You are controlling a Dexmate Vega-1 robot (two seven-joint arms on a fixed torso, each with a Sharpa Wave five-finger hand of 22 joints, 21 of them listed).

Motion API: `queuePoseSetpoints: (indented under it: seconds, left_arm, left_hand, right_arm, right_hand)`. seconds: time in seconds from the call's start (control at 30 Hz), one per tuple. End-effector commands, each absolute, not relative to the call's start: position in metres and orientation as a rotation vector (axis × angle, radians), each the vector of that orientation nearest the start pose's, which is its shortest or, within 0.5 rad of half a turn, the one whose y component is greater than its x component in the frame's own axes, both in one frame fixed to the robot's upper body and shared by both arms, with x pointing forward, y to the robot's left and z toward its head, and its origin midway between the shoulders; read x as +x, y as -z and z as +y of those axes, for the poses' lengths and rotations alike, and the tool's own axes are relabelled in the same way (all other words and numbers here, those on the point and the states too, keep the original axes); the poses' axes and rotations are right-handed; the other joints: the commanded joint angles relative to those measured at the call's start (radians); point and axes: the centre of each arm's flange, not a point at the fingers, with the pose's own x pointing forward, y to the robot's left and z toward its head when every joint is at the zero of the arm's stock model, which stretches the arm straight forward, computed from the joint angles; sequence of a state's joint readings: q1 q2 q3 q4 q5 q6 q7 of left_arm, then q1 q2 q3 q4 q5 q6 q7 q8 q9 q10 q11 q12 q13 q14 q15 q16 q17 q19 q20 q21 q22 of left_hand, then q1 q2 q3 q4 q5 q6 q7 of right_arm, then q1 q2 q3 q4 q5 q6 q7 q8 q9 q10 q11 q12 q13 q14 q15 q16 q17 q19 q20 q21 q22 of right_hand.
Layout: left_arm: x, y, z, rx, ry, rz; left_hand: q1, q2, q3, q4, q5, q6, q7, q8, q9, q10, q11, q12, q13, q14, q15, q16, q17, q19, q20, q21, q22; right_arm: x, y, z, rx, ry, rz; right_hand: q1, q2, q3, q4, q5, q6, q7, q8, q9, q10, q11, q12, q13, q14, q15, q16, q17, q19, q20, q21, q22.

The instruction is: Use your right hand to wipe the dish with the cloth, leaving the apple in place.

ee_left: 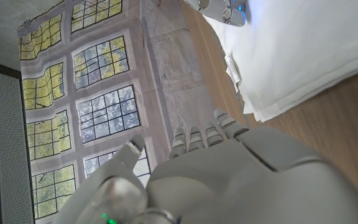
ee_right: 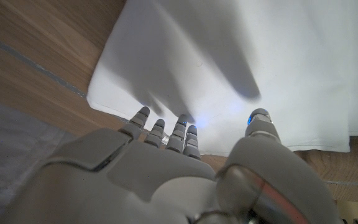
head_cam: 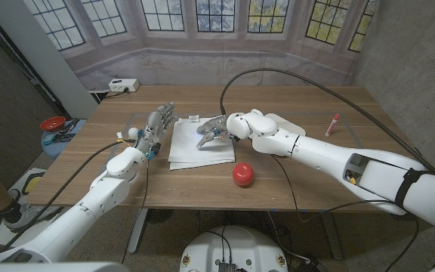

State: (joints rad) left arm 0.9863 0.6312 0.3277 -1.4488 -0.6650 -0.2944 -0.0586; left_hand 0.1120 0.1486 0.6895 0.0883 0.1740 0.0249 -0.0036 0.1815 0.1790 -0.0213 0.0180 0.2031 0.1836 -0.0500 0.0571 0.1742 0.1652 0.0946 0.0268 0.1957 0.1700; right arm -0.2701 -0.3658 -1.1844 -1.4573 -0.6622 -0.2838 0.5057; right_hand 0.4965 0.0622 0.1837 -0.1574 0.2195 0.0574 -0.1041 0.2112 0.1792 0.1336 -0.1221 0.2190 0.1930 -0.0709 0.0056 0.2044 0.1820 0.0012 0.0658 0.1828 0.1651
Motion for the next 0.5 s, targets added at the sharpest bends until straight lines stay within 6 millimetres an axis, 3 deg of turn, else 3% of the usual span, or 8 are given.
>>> queuePoseSetpoints:
  seconds: [0.03, 0.5]
  left_arm:
    - [0.6194, 0.0534, 0.3078, 0.035, 0.256, -0.573]
    - [0.6205, 0.0562, 0.3101, 0.028, 0.248, -0.571]
  left_hand:
    - [0.0, 0.001, 0.004, 0.003, -0.002, 0.011, 0.0, 0.005, 0.002, 0.002, -0.003, 0.002, 0.004, 0.009, 0.001, 0.003, 0.005, 0.008, 0.002, 0.0, 0.004]
    - [0.0, 0.001, 0.005, 0.003, -0.001, 0.011, 0.0, 0.005, 0.002, -0.001, -0.003, 0.001, 0.004, 0.009, 0.002, 0.003, 0.005, 0.008, 0.002, 0.0, 0.004]
  right_arm:
    - [0.6325, 0.0037, 0.0307, -1.827, -0.532, -0.452]
    - [0.6339, 0.0119, 0.0275, -1.838, -0.526, -0.481]
  right_hand:
    - [0.017, -0.002, 0.004, -0.006, 0.003, 0.018, -0.004, 0.01, 0.006, 0.019, 0.0, 0.009, 0.003, 0.01, -0.004, 0.007, 0.002, 0.003, 0.002, 0.008, 0.004]
    - [0.041, -0.008, 0.012, -0.009, 0.004, 0.063, -0.013, 0.019, 0.007, 0.067, -0.005, 0.019, 0.009, 0.047, -0.018, 0.015, 0.002, 0.02, 0.001, 0.012, 0.004]
